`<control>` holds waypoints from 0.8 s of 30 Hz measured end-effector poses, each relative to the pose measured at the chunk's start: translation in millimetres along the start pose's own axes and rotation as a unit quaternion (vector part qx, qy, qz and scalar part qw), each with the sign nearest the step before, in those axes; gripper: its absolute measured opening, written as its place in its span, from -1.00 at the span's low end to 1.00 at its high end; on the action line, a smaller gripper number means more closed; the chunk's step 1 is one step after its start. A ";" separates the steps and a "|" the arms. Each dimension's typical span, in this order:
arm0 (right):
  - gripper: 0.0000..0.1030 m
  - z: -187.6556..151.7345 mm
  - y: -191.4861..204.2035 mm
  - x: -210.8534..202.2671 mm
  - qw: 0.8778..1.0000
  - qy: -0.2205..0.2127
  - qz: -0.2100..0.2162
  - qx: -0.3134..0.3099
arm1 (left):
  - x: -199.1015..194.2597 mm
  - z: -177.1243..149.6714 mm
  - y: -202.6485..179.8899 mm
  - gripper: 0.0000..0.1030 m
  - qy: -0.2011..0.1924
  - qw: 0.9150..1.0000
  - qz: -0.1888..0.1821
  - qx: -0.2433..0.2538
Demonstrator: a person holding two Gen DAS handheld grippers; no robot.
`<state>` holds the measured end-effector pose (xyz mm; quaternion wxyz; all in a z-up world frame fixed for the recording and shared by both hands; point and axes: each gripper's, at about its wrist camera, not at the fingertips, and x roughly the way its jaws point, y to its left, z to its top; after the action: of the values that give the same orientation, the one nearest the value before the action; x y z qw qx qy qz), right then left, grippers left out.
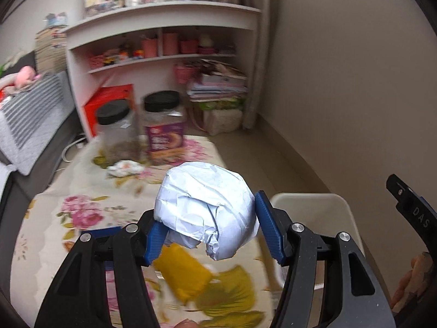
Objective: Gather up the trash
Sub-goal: 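Carry the box and paper over the white wastebasket while opening both tools, then grasp the small crumpled white paper with the left tool while the right tool grasps the yellow snack bag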
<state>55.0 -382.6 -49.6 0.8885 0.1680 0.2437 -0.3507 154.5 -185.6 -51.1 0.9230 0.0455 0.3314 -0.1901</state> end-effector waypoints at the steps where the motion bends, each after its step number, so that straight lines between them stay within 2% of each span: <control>1: 0.86 1.5 -6.0 -0.7 1.000 -0.002 -0.008 0.007 | 3.1 0.6 -10.6 0.16 0.004 1.000 -0.008 0.004; 9: 0.86 7.7 -51.0 -10.7 0.996 -0.025 -0.067 0.057 | 20.6 7.1 -77.2 0.18 0.033 0.997 -0.066 0.031; 15: 0.86 10.2 -76.7 -18.6 0.990 -0.041 -0.092 0.095 | 28.1 7.7 -111.0 0.33 0.060 0.991 -0.116 0.040; 20: 0.86 12.1 -80.3 -26.0 0.988 -0.058 -0.096 0.105 | 20.8 8.7 -111.8 0.53 0.047 0.991 -0.116 0.045; 24: 0.86 10.9 -67.2 -24.9 0.991 -0.055 -0.081 0.091 | 22.9 8.8 -95.3 0.60 0.046 0.994 -0.095 0.036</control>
<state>-4.7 -421.1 -35.5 0.8500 0.2082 0.1748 -0.4512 139.7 -282.8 -54.6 0.8823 0.0554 0.3691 -0.2868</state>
